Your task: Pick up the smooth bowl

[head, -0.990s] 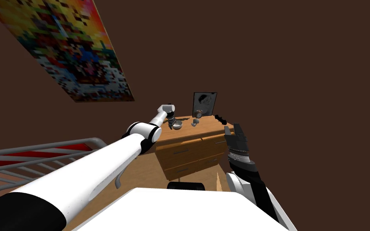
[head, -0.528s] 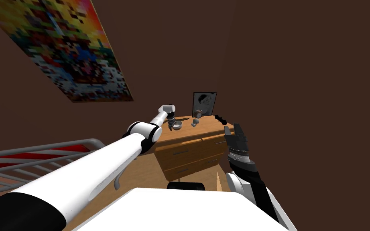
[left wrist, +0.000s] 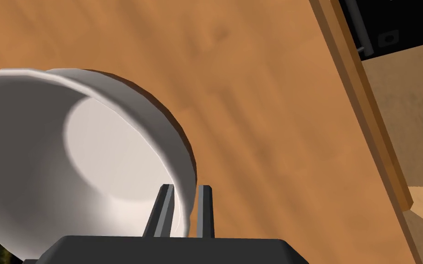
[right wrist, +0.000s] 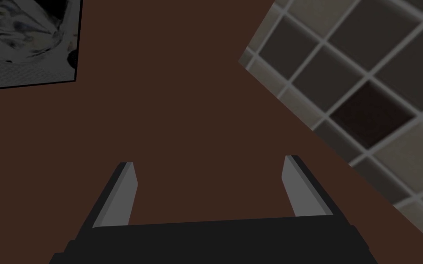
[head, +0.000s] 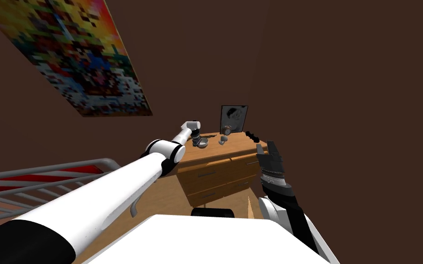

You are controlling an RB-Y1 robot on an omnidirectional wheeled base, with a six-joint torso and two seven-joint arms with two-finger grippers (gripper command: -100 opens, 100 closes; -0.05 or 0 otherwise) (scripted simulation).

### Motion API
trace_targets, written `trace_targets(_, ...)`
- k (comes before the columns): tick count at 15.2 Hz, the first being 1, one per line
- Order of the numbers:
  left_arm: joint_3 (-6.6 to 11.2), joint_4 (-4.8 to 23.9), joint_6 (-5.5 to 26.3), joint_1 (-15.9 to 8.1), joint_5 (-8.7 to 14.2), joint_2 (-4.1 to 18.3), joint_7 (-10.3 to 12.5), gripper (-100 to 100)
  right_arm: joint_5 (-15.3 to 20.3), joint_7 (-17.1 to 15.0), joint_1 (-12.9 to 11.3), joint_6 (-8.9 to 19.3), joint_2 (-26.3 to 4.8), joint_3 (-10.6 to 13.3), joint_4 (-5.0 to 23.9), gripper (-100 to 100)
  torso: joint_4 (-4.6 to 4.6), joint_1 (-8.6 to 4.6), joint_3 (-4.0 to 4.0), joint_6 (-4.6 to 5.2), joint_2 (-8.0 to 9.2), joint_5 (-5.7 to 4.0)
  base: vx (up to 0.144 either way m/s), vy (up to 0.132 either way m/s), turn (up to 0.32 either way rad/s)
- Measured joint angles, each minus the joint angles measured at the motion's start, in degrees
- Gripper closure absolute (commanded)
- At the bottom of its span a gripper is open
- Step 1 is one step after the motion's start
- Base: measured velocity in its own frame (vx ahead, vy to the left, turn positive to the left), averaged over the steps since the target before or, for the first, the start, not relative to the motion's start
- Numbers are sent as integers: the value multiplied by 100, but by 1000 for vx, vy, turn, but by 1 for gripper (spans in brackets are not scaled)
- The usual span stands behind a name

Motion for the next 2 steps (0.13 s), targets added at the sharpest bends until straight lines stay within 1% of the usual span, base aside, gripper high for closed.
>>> trace_targets(1,4,-20,50,-31,12,23,-14,100,0,0,0,0,0,0,0,0,5,-1,3,-2,1,-2,-5,-4,21)
trace_targets(2,8,18,96,-106,24,45,-32,100,0,0,0,0,0,0,0,0,6,-3,5,-2,4,-2,0,0,0)
